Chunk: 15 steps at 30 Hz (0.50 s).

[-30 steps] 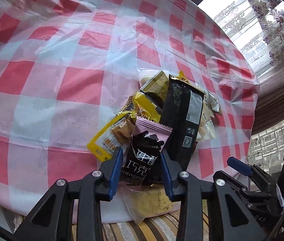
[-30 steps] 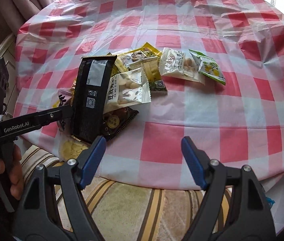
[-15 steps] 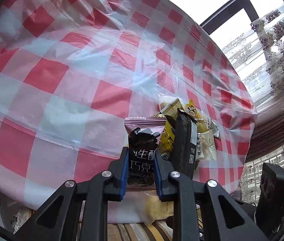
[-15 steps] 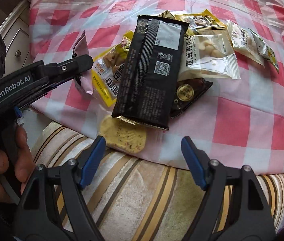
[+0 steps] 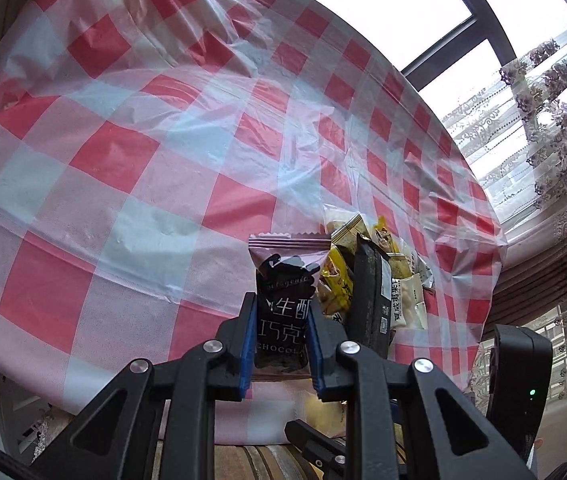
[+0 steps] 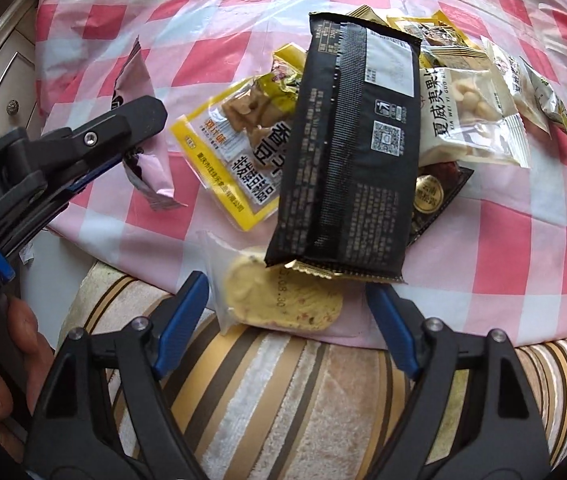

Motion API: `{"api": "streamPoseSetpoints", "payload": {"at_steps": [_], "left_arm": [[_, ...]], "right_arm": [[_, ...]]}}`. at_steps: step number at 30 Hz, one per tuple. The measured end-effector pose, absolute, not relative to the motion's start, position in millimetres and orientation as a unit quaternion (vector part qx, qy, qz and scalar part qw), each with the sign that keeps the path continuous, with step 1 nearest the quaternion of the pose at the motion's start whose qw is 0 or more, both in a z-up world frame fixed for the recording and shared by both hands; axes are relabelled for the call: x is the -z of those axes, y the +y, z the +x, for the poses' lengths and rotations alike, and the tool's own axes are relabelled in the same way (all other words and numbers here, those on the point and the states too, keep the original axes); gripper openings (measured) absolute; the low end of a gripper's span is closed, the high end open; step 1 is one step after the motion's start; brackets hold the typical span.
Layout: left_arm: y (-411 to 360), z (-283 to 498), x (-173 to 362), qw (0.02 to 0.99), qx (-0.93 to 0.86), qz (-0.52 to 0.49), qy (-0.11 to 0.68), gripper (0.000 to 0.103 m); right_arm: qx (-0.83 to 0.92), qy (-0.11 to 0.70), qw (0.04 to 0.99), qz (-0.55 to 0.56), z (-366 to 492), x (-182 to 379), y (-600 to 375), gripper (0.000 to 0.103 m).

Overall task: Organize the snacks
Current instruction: 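Grasp the black chocolate packet with the left tool while the right tool grasps the yellow biscuit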

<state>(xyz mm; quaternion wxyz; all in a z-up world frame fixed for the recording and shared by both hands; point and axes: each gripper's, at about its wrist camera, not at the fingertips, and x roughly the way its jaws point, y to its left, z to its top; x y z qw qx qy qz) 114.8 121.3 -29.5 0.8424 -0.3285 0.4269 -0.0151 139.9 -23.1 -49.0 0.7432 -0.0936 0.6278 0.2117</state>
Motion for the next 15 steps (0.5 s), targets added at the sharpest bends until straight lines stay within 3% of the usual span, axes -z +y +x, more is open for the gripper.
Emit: {"api": "streamPoseSetpoints", "payload": {"at_steps": [5, 8, 15], "left_arm": [[120, 112, 26, 0.847, 0.013, -0.322, 0.424, 0.023], [118, 110, 22, 0.852, 0.010, -0.313, 0.420, 0.023], [115, 108, 18, 0.857, 0.003, -0.300, 0.419, 0.023]], "right_arm": [[-0.208, 0.622, 0.747, -0.104, 133, 51, -20, 0.074], [-0.225, 0.618, 0.747, -0.097, 127, 46, -28, 0.063], [-0.238, 0.618, 0.745, -0.072, 119, 41, -53, 0.061]]}}
